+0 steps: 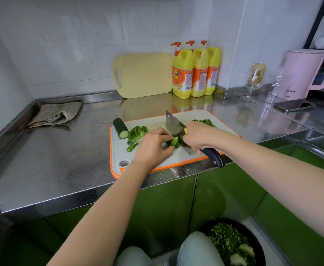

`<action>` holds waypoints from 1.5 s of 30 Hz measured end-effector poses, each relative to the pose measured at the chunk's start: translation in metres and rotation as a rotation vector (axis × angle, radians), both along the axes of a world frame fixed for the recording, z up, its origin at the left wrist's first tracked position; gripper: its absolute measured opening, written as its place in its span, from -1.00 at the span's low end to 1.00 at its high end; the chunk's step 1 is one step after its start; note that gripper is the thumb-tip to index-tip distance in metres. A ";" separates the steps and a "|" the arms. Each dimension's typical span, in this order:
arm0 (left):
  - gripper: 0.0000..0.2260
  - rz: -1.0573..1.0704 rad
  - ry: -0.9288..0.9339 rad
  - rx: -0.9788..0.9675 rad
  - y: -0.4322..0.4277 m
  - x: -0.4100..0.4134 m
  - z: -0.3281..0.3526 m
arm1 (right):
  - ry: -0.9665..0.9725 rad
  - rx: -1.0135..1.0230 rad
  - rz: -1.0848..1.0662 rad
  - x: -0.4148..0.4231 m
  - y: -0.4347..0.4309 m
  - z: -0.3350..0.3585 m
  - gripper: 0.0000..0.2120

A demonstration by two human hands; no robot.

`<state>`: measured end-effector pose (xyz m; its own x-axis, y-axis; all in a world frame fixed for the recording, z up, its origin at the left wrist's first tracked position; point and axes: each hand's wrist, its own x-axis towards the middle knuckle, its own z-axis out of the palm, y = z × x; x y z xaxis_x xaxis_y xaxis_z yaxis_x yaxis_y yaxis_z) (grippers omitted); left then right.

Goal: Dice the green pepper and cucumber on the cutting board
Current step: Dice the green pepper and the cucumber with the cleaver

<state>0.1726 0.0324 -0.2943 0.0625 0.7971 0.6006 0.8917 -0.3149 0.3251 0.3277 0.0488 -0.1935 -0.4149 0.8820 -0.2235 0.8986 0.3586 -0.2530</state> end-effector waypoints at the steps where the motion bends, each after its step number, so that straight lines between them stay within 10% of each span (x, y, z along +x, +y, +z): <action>1: -0.79 0.000 -0.002 -0.002 0.000 0.000 0.000 | -0.001 -0.012 0.000 0.000 0.000 0.002 -0.75; 20: -0.80 0.019 -0.039 -0.021 -0.002 0.000 0.001 | 0.386 0.053 -0.107 -0.004 0.025 -0.027 -0.74; 45: -0.80 0.005 -0.043 -0.036 -0.002 0.000 0.001 | 0.203 -0.114 -0.131 -0.001 0.003 0.003 -0.71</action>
<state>0.1722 0.0307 -0.2934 0.0332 0.8182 0.5740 0.8782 -0.2980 0.3740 0.3264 0.0517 -0.1909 -0.3458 0.9048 -0.2485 0.8618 0.2015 -0.4654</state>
